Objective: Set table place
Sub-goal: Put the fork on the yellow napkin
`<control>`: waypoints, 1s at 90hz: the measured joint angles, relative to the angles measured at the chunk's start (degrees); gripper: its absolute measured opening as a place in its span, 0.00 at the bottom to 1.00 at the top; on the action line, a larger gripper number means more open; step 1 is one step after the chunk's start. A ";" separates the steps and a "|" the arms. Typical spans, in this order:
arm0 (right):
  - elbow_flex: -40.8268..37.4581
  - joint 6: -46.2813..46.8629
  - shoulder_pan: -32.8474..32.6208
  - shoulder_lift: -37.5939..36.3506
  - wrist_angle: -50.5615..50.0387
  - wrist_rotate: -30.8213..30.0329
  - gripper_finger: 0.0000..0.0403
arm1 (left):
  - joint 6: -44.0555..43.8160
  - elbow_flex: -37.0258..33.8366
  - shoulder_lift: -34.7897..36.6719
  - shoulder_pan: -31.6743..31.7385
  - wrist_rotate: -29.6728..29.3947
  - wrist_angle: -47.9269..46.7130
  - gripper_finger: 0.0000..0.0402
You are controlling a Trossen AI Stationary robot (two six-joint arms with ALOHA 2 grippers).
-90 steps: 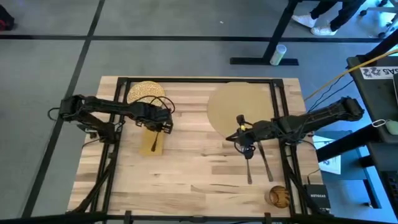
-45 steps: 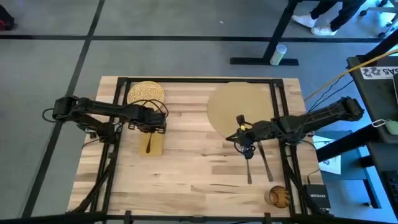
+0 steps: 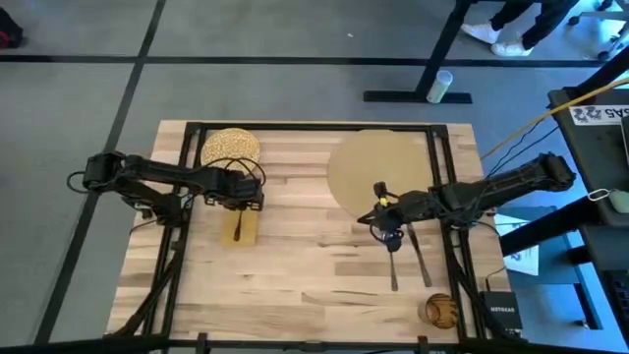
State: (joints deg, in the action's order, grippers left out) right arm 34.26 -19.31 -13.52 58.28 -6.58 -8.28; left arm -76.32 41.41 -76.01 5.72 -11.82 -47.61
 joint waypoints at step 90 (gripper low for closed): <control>0.00 -0.02 0.00 0.00 0.01 0.40 0.01 | -1.30 -4.57 -0.09 -0.46 -0.83 4.15 0.00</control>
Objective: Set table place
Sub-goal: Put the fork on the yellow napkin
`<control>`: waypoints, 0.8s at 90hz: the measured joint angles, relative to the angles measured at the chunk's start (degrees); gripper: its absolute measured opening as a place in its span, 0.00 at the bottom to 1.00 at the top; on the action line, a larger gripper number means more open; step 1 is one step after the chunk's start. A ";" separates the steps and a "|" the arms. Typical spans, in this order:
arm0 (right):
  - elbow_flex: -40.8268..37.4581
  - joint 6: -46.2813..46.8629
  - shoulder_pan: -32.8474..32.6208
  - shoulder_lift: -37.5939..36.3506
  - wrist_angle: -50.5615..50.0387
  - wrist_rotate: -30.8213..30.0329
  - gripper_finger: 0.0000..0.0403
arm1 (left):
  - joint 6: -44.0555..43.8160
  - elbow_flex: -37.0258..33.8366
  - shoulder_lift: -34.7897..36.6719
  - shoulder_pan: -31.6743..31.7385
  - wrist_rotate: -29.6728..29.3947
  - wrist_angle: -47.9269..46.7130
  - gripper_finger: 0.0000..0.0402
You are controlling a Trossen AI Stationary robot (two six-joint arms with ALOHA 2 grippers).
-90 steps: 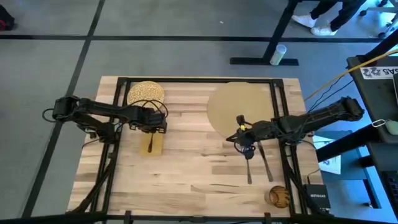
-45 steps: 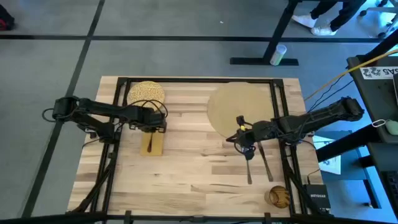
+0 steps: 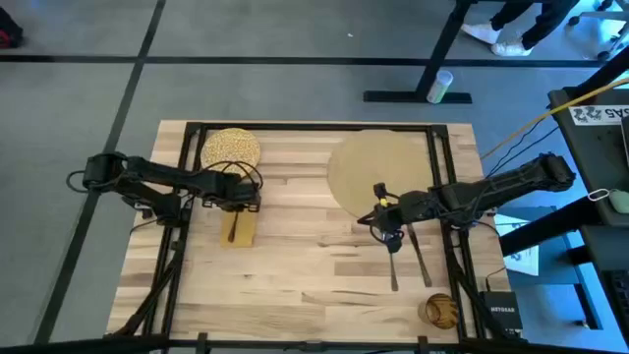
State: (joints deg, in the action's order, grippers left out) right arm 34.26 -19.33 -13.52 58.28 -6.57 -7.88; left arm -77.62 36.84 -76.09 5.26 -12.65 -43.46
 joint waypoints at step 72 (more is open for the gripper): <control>0.00 -0.01 0.00 0.00 -0.02 -0.01 0.01 | 0.06 0.00 0.00 0.00 0.01 -0.90 0.13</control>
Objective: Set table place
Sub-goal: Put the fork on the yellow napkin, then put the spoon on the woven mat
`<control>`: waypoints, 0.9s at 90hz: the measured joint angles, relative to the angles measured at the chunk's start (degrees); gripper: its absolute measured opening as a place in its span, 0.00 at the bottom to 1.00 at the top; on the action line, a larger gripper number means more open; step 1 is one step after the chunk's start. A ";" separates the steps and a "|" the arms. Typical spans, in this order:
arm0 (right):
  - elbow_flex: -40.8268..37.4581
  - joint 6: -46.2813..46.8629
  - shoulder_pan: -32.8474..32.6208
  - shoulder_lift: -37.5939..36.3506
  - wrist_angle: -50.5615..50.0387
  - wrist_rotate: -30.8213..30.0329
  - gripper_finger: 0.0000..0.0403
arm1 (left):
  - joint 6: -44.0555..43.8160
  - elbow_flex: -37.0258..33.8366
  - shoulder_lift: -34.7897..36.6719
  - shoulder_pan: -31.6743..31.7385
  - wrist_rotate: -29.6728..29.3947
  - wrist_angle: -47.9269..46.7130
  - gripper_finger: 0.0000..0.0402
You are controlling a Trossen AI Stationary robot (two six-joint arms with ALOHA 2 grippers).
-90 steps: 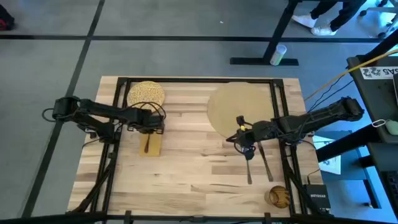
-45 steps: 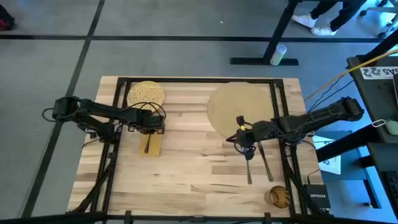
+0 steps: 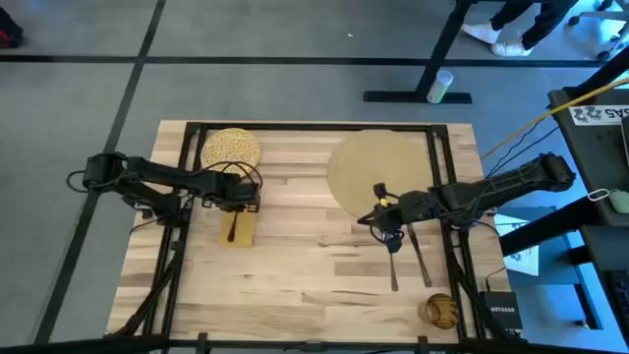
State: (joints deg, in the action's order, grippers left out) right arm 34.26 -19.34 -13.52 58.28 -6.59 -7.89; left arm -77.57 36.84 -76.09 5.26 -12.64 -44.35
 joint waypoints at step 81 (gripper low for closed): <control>0.00 -3.62 0.02 0.00 0.01 -0.01 0.01 | 30.46 8.94 -0.02 2.62 1.34 4.91 0.02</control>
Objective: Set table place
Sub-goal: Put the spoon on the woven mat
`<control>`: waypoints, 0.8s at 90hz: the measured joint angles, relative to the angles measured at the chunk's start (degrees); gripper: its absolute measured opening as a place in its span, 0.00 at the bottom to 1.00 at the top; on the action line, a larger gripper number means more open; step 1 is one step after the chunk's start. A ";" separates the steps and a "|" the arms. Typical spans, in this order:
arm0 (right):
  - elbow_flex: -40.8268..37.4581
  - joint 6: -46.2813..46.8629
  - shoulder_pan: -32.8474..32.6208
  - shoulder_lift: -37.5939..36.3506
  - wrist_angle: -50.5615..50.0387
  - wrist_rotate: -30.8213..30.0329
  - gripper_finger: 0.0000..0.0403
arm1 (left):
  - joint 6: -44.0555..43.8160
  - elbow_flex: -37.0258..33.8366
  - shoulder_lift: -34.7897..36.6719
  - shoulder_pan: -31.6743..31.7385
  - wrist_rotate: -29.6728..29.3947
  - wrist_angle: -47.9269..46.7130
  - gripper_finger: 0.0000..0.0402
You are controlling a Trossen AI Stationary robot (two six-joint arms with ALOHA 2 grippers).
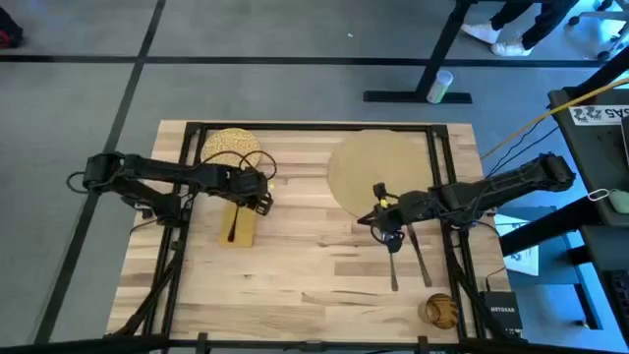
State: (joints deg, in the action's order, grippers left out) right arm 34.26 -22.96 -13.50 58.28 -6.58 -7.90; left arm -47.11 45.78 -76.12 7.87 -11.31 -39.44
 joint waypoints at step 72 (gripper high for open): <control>0.00 -0.07 0.00 0.00 0.05 -2.19 0.01 | 30.29 0.29 0.00 19.90 -0.07 -4.61 0.00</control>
State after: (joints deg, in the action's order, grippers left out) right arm 34.26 -23.03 -13.50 58.28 -6.53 -10.09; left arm -16.82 46.06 -76.12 27.78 -11.38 -44.05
